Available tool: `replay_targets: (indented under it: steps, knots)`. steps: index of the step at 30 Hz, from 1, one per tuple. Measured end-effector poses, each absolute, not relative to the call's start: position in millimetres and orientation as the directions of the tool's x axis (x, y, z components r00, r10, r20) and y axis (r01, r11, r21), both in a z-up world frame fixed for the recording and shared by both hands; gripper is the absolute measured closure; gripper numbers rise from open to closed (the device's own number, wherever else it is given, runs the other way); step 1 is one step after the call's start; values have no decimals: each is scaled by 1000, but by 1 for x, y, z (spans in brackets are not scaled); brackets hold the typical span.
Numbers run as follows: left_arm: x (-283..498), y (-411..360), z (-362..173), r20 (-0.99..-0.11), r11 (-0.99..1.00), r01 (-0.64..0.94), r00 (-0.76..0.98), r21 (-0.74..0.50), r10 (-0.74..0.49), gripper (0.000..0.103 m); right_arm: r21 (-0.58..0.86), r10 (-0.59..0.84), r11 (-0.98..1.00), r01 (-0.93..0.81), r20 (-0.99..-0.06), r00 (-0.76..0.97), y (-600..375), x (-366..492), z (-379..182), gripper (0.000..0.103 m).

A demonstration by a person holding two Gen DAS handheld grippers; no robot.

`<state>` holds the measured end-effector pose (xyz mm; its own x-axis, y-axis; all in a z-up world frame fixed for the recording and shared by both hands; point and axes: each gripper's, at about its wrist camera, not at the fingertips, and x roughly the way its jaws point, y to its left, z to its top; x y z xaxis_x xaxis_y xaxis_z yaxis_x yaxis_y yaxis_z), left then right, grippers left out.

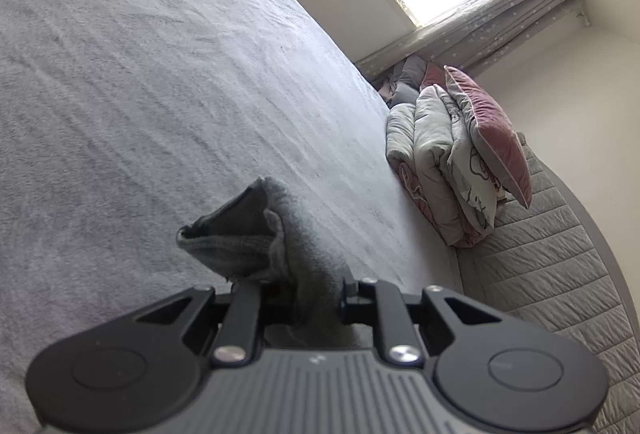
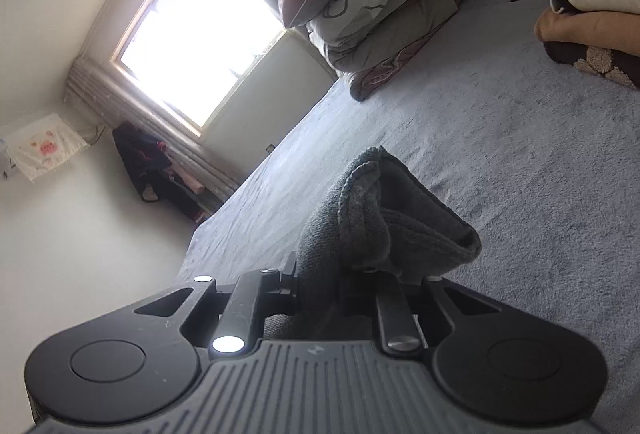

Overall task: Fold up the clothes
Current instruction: 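Carry the folded shirt with both grippers to the clothes stack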

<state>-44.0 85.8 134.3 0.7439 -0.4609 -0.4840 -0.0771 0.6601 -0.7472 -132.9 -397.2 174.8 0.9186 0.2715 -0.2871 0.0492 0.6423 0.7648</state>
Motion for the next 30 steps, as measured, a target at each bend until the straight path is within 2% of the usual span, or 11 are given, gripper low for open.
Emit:
replay_targets:
  steps: [6, 13, 18, 23, 27, 30]
  knots:
    - [-11, 33, 169, -468, 684, -20, 744, -729, -477, 86, 819, 232, 569, 70, -241, 942, -434, -133, 178, 85]
    - [40, -77, 237, -401, 700, 100, 758, -707, -514, 86, 849, 144, 528, 8, -98, 985, -510, -148, 221, 85]
    - [74, -189, 307, -335, 669, 265, 704, -695, -627, 86, 828, 0, 561, -6, 7, 1000, -595, -180, 271, 85]
    - [96, -334, 356, -268, 583, 462, 582, -668, -768, 86, 793, -209, 606, 70, 73, 975, -686, -239, 308, 85]
    - [89, -449, 356, -225, 483, 604, 453, -634, -863, 86, 725, -396, 659, 201, 107, 912, -711, -303, 305, 85]
    - [86, -523, 315, -263, 453, 655, 372, -605, -890, 86, 731, -492, 613, 300, 56, 869, -709, -337, 262, 85]
